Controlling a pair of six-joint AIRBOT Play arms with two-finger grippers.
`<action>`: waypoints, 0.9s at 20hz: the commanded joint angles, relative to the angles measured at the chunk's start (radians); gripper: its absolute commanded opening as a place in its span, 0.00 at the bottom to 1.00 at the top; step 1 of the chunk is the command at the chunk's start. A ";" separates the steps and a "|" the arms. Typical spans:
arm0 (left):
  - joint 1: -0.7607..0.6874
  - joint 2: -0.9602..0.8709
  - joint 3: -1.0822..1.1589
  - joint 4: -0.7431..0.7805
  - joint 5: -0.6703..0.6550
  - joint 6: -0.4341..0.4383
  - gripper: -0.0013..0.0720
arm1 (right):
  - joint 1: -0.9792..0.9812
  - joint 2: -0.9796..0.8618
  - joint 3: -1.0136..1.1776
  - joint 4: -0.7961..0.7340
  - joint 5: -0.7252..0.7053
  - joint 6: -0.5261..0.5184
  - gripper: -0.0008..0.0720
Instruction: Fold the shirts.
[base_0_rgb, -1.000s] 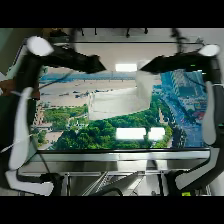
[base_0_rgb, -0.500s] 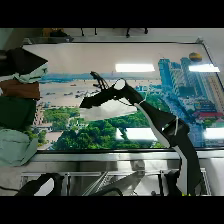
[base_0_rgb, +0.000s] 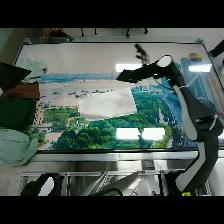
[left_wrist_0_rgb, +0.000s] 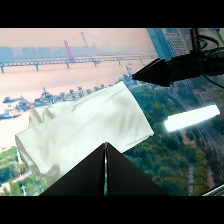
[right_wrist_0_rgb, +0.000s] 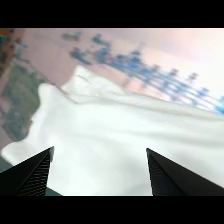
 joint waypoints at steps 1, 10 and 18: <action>0.010 0.008 -0.005 -0.001 -0.013 0.002 0.04 | -0.178 0.010 -0.039 -0.113 0.136 0.044 0.99; 0.010 0.008 -0.005 0.000 -0.011 0.002 0.04 | -0.109 -0.144 -0.127 -0.046 0.200 -0.012 0.99; 0.010 0.008 -0.005 0.000 -0.012 0.002 0.04 | -0.056 -0.195 -0.126 0.076 0.161 -0.040 0.81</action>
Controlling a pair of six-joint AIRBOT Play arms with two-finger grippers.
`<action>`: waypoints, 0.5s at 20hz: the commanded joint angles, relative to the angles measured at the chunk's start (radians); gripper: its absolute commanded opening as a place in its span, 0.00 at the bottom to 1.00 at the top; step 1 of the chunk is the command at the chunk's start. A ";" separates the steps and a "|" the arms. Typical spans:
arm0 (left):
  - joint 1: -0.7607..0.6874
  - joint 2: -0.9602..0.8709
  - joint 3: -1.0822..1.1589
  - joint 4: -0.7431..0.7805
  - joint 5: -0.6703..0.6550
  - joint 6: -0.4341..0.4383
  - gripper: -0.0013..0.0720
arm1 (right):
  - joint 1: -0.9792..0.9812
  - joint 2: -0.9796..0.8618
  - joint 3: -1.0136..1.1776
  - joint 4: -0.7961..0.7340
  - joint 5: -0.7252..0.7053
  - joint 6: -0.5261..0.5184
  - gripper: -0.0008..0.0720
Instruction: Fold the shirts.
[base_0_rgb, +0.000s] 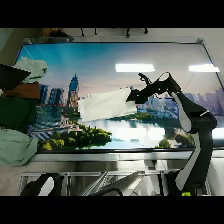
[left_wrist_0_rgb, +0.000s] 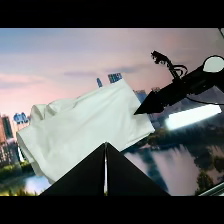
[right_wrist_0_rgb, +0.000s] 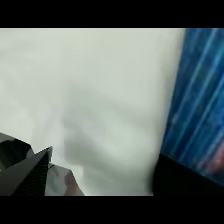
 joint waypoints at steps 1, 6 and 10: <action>0.001 0.001 0.000 0.000 0.000 -0.001 0.04 | 0.008 -0.013 0.002 0.097 -0.021 -0.042 0.42; 0.001 0.001 0.000 0.000 -0.004 -0.001 0.04 | -0.001 -0.005 0.002 0.098 -0.035 -0.055 0.03; 0.001 0.001 0.000 0.000 -0.004 0.000 0.04 | -0.163 0.076 0.001 0.036 -0.114 0.023 0.03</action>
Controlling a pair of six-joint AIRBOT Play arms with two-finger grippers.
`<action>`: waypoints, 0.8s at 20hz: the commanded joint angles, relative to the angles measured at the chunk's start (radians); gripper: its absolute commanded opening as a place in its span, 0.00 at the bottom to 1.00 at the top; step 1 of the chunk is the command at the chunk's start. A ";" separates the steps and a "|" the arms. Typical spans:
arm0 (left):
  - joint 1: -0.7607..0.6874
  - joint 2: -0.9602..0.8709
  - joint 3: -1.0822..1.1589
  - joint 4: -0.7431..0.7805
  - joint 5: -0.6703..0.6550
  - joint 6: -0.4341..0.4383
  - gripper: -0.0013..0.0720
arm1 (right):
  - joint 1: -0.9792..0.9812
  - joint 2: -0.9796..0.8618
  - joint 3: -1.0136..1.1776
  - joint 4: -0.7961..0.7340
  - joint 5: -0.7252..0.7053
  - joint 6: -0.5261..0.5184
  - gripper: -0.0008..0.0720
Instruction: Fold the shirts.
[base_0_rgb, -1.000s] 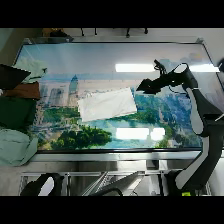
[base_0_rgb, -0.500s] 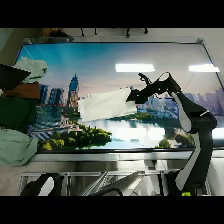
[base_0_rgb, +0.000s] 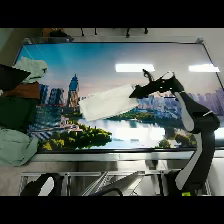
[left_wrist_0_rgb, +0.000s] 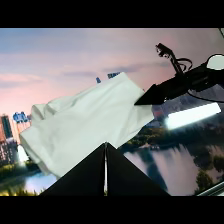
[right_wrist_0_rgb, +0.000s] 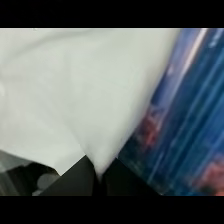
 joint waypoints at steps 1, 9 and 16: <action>0.001 0.001 0.000 0.000 -0.001 0.002 0.04 | -0.179 0.080 0.000 -0.079 -0.049 0.092 0.03; 0.001 0.000 0.000 0.001 0.005 0.040 0.04 | -0.923 0.404 -0.301 -0.202 0.045 0.193 0.03; 0.001 0.000 0.000 0.000 0.030 0.092 0.04 | -1.235 0.769 -0.896 -0.307 -0.043 0.206 0.03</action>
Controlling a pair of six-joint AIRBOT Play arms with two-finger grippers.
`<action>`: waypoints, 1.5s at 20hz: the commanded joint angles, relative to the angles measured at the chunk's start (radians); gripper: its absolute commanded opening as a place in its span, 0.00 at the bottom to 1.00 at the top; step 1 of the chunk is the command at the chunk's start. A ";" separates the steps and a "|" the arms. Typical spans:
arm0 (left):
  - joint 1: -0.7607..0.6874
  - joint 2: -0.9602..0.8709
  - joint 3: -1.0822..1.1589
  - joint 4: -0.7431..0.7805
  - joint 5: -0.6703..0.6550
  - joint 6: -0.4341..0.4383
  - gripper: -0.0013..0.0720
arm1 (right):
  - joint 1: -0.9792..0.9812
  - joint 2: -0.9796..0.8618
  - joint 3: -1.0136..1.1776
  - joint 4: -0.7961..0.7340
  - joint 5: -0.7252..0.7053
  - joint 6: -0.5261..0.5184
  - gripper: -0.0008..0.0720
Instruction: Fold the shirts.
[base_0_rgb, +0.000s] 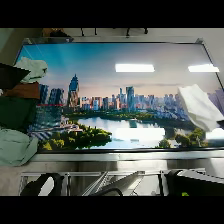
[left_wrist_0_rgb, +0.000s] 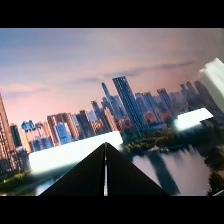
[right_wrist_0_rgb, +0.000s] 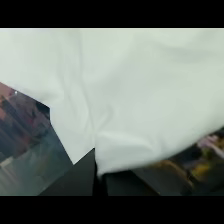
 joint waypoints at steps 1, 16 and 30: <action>0.001 0.000 0.000 0.000 0.006 0.037 0.04 | -0.101 0.143 -0.277 -0.061 -0.040 -0.006 0.03; 0.001 -0.035 0.000 -0.021 0.133 0.058 0.04 | 0.008 0.199 0.301 0.071 -0.144 0.149 0.12; -0.180 0.191 -0.679 -0.147 0.063 0.080 0.03 | 1.584 0.208 -0.010 -0.489 -0.257 0.444 0.03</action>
